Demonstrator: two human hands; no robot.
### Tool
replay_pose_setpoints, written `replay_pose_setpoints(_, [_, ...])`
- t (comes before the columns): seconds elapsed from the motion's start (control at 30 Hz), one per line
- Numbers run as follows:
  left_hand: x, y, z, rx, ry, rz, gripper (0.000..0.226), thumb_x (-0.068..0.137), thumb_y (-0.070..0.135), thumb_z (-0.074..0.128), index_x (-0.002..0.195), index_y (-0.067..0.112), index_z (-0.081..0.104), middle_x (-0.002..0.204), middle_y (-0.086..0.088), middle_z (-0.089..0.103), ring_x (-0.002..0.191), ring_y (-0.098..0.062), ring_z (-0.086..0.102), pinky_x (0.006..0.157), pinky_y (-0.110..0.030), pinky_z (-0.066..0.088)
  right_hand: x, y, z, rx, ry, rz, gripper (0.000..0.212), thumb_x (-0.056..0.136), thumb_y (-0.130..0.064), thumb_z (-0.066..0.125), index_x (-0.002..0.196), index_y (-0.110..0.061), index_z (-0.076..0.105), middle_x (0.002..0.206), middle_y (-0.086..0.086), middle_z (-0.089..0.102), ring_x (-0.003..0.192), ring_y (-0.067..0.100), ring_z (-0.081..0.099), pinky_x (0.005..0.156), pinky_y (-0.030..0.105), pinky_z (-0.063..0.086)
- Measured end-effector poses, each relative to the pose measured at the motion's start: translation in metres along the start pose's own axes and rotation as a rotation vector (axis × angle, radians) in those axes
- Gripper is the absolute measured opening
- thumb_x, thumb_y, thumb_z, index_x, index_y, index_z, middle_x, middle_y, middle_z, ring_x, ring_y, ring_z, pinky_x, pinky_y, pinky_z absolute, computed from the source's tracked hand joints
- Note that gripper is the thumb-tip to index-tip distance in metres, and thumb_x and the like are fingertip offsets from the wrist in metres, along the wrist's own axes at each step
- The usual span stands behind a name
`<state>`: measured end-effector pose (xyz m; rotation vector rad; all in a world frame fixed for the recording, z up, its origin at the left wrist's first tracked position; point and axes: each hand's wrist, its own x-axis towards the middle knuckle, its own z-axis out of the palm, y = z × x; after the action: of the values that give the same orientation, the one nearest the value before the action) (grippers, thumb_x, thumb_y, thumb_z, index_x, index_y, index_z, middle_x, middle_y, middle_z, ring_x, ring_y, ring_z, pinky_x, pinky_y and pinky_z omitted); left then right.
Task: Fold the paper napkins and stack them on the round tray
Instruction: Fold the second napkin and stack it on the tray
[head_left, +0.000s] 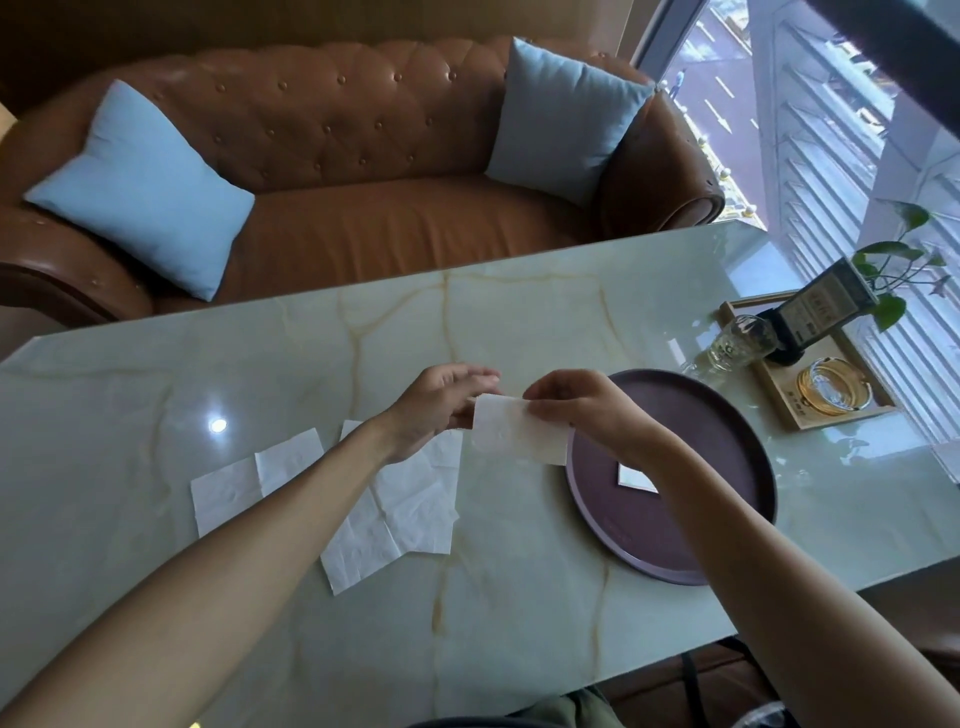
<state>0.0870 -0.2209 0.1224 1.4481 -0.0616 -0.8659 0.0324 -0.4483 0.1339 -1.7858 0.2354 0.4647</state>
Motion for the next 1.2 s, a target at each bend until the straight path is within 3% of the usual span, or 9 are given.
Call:
replay_pose_setpoints(0.23, [0.022, 0.007, 0.022, 0.450, -0.081, 0.028, 0.020, 0.094, 0.021, 0.071, 0.107, 0.007, 0.078, 0.100, -0.012, 0.079, 0.086, -0.016, 0.073, 0.080, -0.031, 0.059, 0.006, -0.001, -0.014, -0.410, 0.010, -0.070, 0.012, 0.090, -0.018, 0.072, 0.098, -0.013, 0.078, 0.094, 0.002, 0.078, 0.089, 0.022, 0.072, 0.080, 0.035, 0.055])
replay_pose_setpoints(0.33, [0.031, 0.012, 0.041, 0.558, -0.064, 0.083, 0.019, 0.094, 0.024, 0.072, 0.101, 0.008, 0.079, 0.093, -0.008, 0.079, 0.072, -0.002, 0.067, 0.064, -0.017, 0.052, 0.003, 0.004, -0.026, -0.546, 0.031, -0.098, 0.011, 0.091, -0.026, 0.072, 0.092, -0.017, 0.078, 0.084, -0.004, 0.074, 0.076, 0.013, 0.068, 0.065, 0.016, 0.048])
replay_pose_setpoints(0.43, [0.045, 0.010, 0.055, 0.630, -0.038, 0.114, 0.016, 0.092, 0.030, 0.073, 0.096, 0.016, 0.080, 0.089, 0.001, 0.079, 0.073, -0.003, 0.067, 0.066, -0.019, 0.051, -0.004, 0.013, -0.046, -0.560, 0.074, -0.096, 0.012, 0.092, -0.023, 0.071, 0.089, -0.014, 0.079, 0.075, -0.008, 0.068, 0.064, -0.001, 0.057, 0.057, 0.008, 0.041])
replay_pose_setpoints(0.63, [0.077, -0.002, 0.088, 0.659, -0.050, 0.101, 0.010, 0.094, 0.024, 0.070, 0.095, 0.018, 0.078, 0.088, 0.007, 0.077, 0.077, -0.004, 0.067, 0.076, -0.022, 0.052, -0.033, 0.072, -0.111, -0.307, 0.182, 0.039, 0.030, 0.090, -0.019, 0.070, 0.061, -0.018, 0.066, 0.058, -0.003, 0.063, 0.055, 0.009, 0.052, 0.059, 0.027, 0.042])
replay_pose_setpoints(0.73, [0.096, -0.009, 0.111, 0.644, -0.096, 0.083, 0.012, 0.094, 0.023, 0.070, 0.097, 0.015, 0.078, 0.092, 0.004, 0.078, 0.080, -0.004, 0.069, 0.080, -0.023, 0.053, -0.049, 0.107, -0.132, -0.087, 0.256, 0.140, 0.018, 0.092, -0.032, 0.073, 0.089, -0.014, 0.077, 0.081, 0.000, 0.076, 0.075, 0.012, 0.067, 0.073, 0.034, 0.051])
replay_pose_setpoints(0.87, [0.124, -0.023, 0.146, 0.602, -0.150, 0.067, 0.012, 0.094, 0.019, 0.070, 0.098, 0.011, 0.078, 0.096, -0.005, 0.079, 0.082, -0.006, 0.067, 0.080, -0.022, 0.052, -0.060, 0.146, -0.133, 0.300, 0.138, 0.274, 0.039, 0.091, -0.039, 0.073, 0.123, -0.016, 0.070, 0.117, 0.006, 0.076, 0.109, 0.020, 0.073, 0.096, 0.041, 0.057])
replay_pose_setpoints(0.97, [0.143, -0.037, 0.165, 0.591, -0.187, 0.024, 0.012, 0.094, 0.021, 0.070, 0.098, 0.012, 0.078, 0.094, -0.006, 0.078, 0.083, -0.009, 0.066, 0.079, -0.023, 0.051, -0.058, 0.169, -0.131, 0.421, 0.176, 0.287, 0.023, 0.094, -0.025, 0.071, 0.110, -0.008, 0.073, 0.108, 0.013, 0.076, 0.098, 0.026, 0.075, 0.091, 0.040, 0.059])
replay_pose_setpoints(1.1, [0.165, -0.066, 0.187, 0.500, -0.079, -0.077, 0.021, 0.092, 0.013, 0.072, 0.112, 0.008, 0.070, 0.091, 0.003, 0.070, 0.081, -0.005, 0.063, 0.069, -0.008, 0.049, -0.051, 0.191, -0.133, 0.454, 0.374, 0.374, 0.011, 0.095, -0.016, 0.069, 0.087, -0.008, 0.071, 0.084, 0.011, 0.069, 0.074, 0.021, 0.069, 0.061, 0.022, 0.056])
replay_pose_setpoints(1.2, [0.180, -0.098, 0.200, 0.362, 0.089, -0.238, 0.029, 0.086, 0.007, 0.077, 0.112, 0.008, 0.065, 0.095, -0.006, 0.069, 0.084, -0.013, 0.066, 0.078, -0.022, 0.057, -0.046, 0.209, -0.137, 0.473, 0.433, 0.438, 0.014, 0.094, -0.014, 0.069, 0.081, -0.008, 0.069, 0.076, 0.009, 0.065, 0.064, 0.018, 0.065, 0.061, 0.023, 0.053])
